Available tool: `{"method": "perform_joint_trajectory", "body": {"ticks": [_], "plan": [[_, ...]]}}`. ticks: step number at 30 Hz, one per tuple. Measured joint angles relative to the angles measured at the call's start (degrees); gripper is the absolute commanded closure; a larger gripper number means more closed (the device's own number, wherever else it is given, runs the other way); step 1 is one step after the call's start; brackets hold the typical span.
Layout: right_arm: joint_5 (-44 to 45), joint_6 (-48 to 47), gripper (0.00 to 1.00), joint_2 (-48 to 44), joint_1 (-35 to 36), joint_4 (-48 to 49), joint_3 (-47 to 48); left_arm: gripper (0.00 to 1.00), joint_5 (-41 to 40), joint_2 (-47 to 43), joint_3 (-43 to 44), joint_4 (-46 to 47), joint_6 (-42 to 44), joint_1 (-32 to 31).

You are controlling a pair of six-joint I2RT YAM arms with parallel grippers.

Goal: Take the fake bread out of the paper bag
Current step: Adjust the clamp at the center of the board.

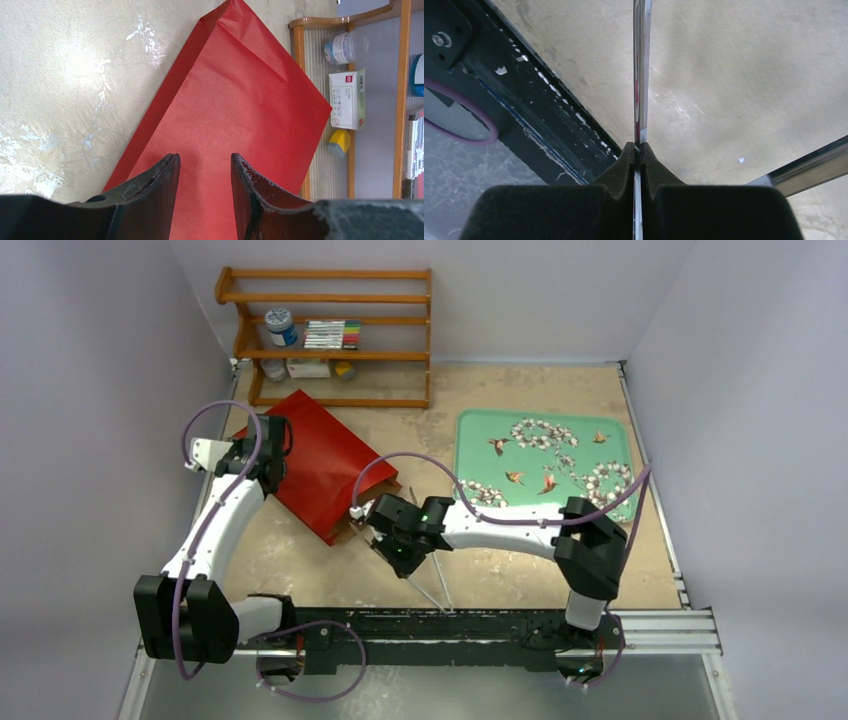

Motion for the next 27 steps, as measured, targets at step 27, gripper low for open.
{"method": "perform_joint_trajectory", "body": {"ticks": [27], "plan": [[-1.1, -9.4, 1.00, 9.2, -1.7, 2.5, 2.1, 0.57, -0.5, -0.3, 0.0, 0.8, 1.4, 0.0]]}}
